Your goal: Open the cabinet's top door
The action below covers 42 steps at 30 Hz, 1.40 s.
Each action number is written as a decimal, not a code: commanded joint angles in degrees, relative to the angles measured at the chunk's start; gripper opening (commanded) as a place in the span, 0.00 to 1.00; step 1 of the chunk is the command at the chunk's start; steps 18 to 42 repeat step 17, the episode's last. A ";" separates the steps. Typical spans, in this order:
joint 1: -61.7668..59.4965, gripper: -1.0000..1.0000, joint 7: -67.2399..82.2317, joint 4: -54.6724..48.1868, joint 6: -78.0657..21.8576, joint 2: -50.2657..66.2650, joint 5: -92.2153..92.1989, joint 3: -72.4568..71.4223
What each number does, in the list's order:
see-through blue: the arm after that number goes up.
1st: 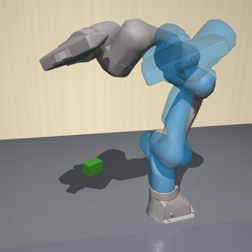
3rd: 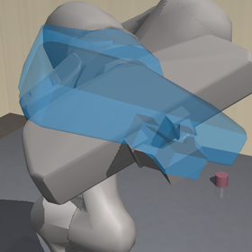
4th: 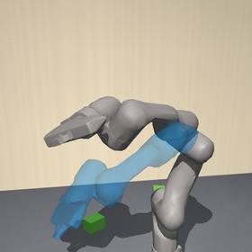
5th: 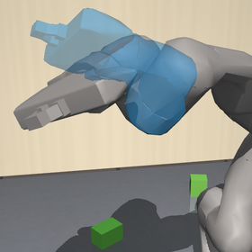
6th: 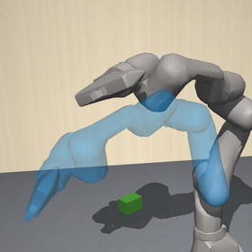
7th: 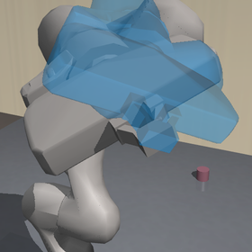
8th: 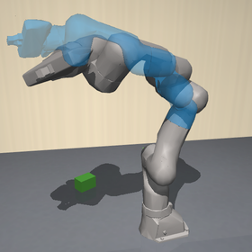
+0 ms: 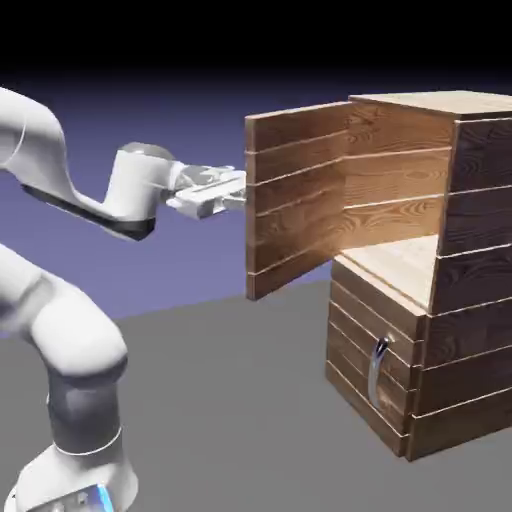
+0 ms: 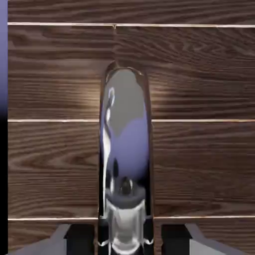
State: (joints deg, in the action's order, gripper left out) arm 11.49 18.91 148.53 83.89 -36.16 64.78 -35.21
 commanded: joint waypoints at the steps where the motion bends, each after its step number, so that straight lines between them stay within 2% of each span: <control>1: -0.88 0.00 -0.57 -1.84 -2.44 1.92 -1.17 -1.64; 15: -10.25 0.00 -12.11 -26.35 -34.40 29.50 -7.90 -18.04; 16: -10.25 1.00 -12.11 -26.35 -34.40 29.50 -7.90 -18.04; 42: -10.25 1.00 -12.11 -26.35 -34.40 29.50 -7.90 -18.04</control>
